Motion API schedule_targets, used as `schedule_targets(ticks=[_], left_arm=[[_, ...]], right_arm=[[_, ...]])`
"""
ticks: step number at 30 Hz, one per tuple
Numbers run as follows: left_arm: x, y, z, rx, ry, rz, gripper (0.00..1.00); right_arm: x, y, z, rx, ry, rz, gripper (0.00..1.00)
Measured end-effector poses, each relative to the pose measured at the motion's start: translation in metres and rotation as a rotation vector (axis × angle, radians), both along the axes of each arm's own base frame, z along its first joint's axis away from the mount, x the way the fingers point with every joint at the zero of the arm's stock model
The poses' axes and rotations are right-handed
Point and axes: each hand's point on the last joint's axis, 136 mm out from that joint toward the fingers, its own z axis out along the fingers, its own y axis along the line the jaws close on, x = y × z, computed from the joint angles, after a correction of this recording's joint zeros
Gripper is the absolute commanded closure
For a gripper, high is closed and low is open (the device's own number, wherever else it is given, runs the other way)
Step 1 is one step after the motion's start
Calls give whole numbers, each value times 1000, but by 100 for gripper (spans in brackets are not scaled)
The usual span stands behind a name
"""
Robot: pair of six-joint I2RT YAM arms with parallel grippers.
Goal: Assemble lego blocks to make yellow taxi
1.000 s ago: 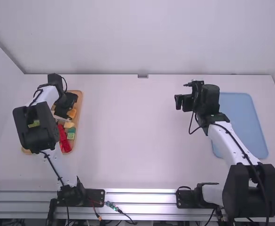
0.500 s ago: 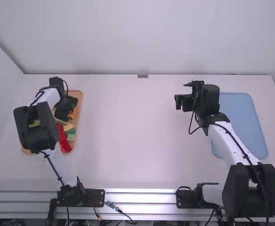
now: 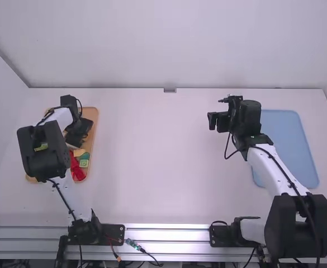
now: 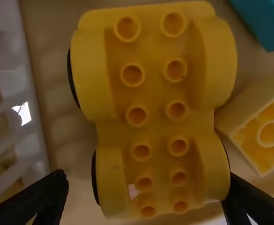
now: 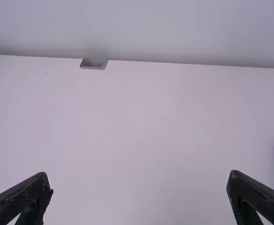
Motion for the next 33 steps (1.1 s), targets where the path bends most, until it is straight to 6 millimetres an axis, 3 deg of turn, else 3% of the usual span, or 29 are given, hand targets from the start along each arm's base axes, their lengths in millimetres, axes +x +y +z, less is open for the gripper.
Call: schedule_targets(ticks=[5, 12, 14, 17, 26, 33], left_arm=[[0, 5, 1, 26, 4, 6, 21], [1, 11, 2, 65, 3, -15, 21], [3, 12, 3, 73, 0, -25, 16], [4, 13, 3, 81, -2, -36, 17], [10, 14, 4, 87, -25, -94, 8], [8, 12, 2, 82, -16, -96, 18]], right_arm=[[0, 0, 0, -2, 0, 2, 1], [0, 0, 0, -1, 0, 1, 1], [0, 0, 0, -1, 0, 1, 1], [0, 0, 0, 0, 1, 1, 1], [0, 0, 0, 0, 2, 1, 1], [-1, 0, -1, 0, 4, 0, 1]])
